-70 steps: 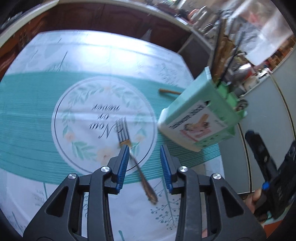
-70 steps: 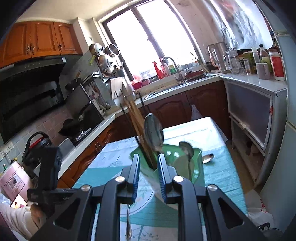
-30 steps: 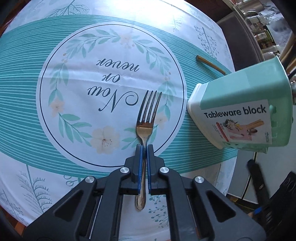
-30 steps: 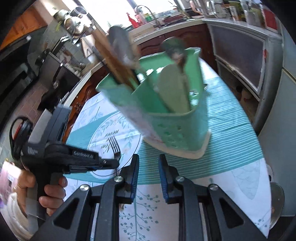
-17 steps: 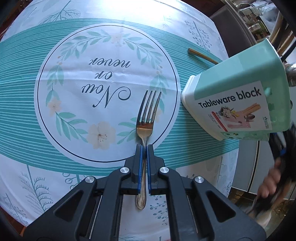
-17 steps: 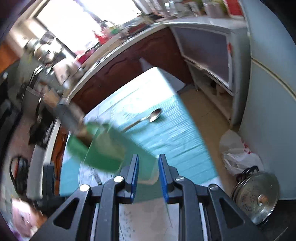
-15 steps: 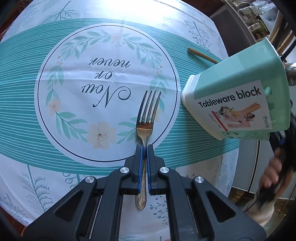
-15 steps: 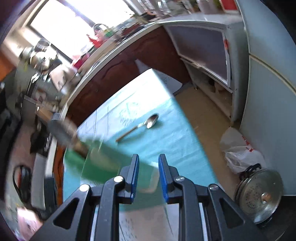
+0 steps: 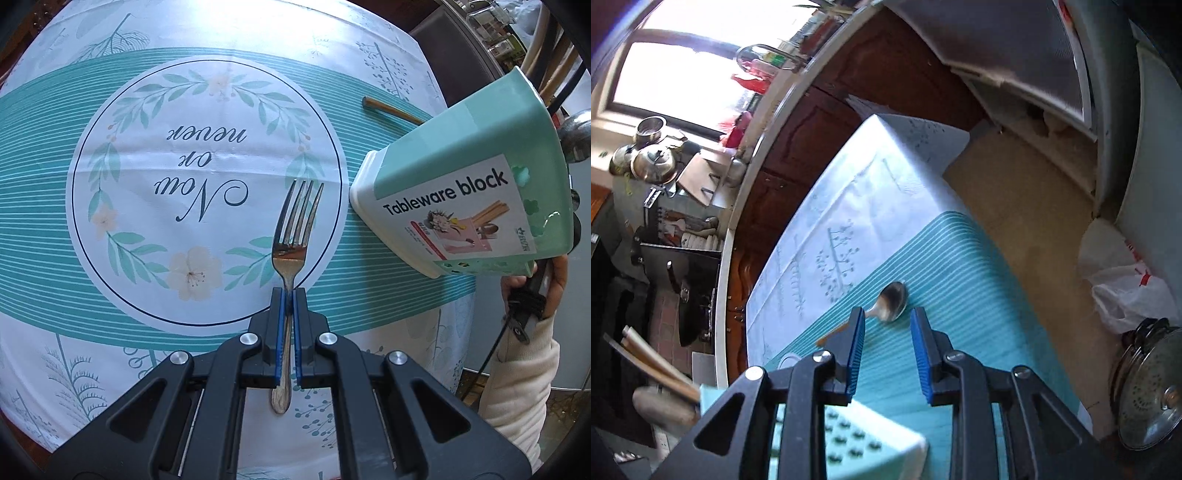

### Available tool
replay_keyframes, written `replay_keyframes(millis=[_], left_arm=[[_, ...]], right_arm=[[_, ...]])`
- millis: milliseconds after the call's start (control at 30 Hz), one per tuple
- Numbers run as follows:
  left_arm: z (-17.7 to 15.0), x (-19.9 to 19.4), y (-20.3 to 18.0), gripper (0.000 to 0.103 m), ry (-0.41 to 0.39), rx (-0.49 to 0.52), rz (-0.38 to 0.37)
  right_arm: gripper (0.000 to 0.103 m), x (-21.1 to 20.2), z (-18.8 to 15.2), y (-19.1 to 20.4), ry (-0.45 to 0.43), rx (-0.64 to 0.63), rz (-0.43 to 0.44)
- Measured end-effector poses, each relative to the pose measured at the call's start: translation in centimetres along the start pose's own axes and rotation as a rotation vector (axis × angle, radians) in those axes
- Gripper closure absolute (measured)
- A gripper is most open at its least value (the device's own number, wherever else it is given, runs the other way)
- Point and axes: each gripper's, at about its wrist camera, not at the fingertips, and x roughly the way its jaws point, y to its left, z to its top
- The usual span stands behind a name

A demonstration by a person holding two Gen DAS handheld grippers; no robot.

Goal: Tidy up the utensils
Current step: 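Close the left tool on the gold-handled fork, then lift the fork with the left tool and carry it toward the green holder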

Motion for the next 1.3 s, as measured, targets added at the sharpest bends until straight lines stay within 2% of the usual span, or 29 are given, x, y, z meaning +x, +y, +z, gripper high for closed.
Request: replay_keyframes(millis=[300, 533, 567, 633, 733, 900, 1100, 1167, 1300], left_arm=[[0.2, 0.2, -0.1, 0.101, -0.003, 0.011, -0.008], [0.1, -0.7, -1.5, 0.101, -0.038, 0.052, -0.021], [0.0, -0.9, -1.6, 0.101, -0.047, 0.061, -0.022], [-0.2, -1.8, -2.1, 0.101, -0.076, 0.084, -0.025], [-0.7, -3.6, -2.8, 0.101, -0.135, 0.122, -0.023], [-2.1, -7.5, -3.8, 0.103, -0.268, 0.186, -0.033], [-4.0, -13.0, -6.2, 0.103, -0.446, 0.273, -0.069], [-4.5, -14.5, -6.8, 0.103, -0.486, 0.298, -0.084], [-5.0, -16.6, -7.1, 0.103, -0.512, 0.309, -0.109]], right_arm=[[0.077, 2.6, 1.1, -0.5, 0.037, -0.011, -0.015], [0.078, 3.2, 1.1, 0.1, 0.031, -0.056, 0.003], [0.081, 3.2, 1.1, 0.3, 0.027, -0.067, -0.009], [0.1, 3.3, 0.9, 0.5, 0.03, -0.085, -0.051], [0.1, 3.1, 0.4, 0.8, 0.013, -0.117, -0.075], [0.101, -0.5, -0.9, 2.3, -0.109, -0.171, -0.063], [0.1, -7.6, -3.2, 6.0, -0.319, -0.276, -0.096], [0.1, -10.2, -4.1, 7.2, -0.392, -0.3, -0.101], [0.1, -14.7, -5.7, 9.5, -0.521, -0.339, -0.131]])
